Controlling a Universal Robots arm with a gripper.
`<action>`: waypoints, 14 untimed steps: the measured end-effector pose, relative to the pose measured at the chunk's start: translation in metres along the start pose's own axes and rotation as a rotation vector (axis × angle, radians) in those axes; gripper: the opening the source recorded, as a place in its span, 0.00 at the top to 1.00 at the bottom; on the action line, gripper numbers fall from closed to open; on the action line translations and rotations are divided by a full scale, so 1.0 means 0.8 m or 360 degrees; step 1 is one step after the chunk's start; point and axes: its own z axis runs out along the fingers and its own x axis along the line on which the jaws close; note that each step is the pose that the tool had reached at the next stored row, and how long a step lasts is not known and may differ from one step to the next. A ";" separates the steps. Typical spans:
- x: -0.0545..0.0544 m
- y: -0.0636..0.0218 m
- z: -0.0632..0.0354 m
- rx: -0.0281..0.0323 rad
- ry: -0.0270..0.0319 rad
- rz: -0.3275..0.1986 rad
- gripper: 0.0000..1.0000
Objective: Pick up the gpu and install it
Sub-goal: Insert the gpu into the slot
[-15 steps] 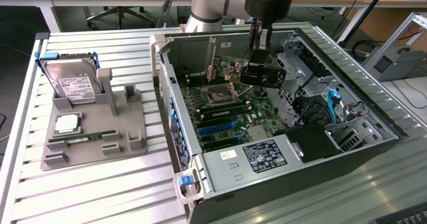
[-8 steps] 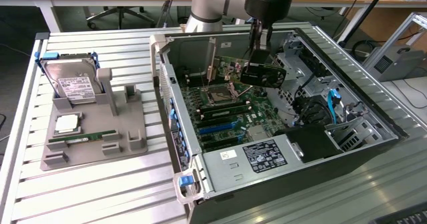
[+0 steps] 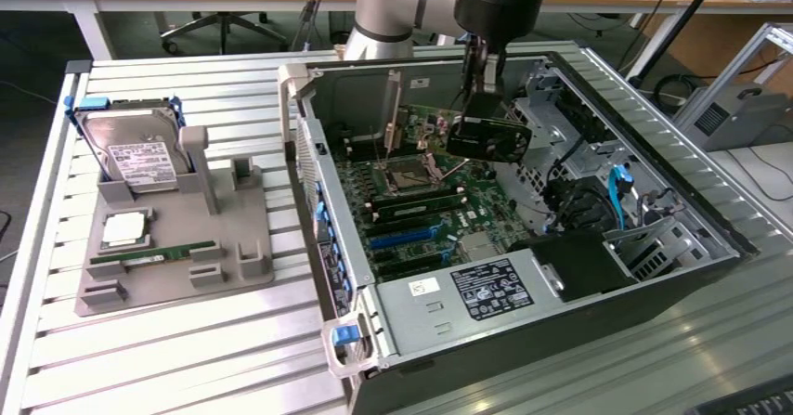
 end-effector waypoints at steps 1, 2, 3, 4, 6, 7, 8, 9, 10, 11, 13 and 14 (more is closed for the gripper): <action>0.000 0.000 0.000 0.00002 0.00002 -0.0002 0.73; 0.000 0.000 0.000 0.00004 0.00001 -0.0005 0.73; 0.000 0.000 0.000 0.00005 0.00001 -0.0008 0.73; 0.000 0.000 0.000 0.00007 0.00001 -0.0010 0.73; 0.000 0.000 0.000 0.00010 0.00000 -0.0015 0.73; 0.000 0.000 0.000 0.00012 0.00000 -0.0017 0.73; 0.000 0.000 0.000 0.00013 0.00000 -0.0019 0.73; 0.000 0.000 0.000 0.00016 -0.00001 -0.0024 0.73; 0.000 0.000 0.000 0.00018 -0.00001 -0.0027 0.73; 0.000 0.000 0.000 0.00019 -0.00003 -0.0030 0.73; 0.000 0.000 0.001 0.00022 -0.00005 -0.0035 0.73; 0.000 0.000 0.001 0.00023 -0.00006 -0.0038 0.73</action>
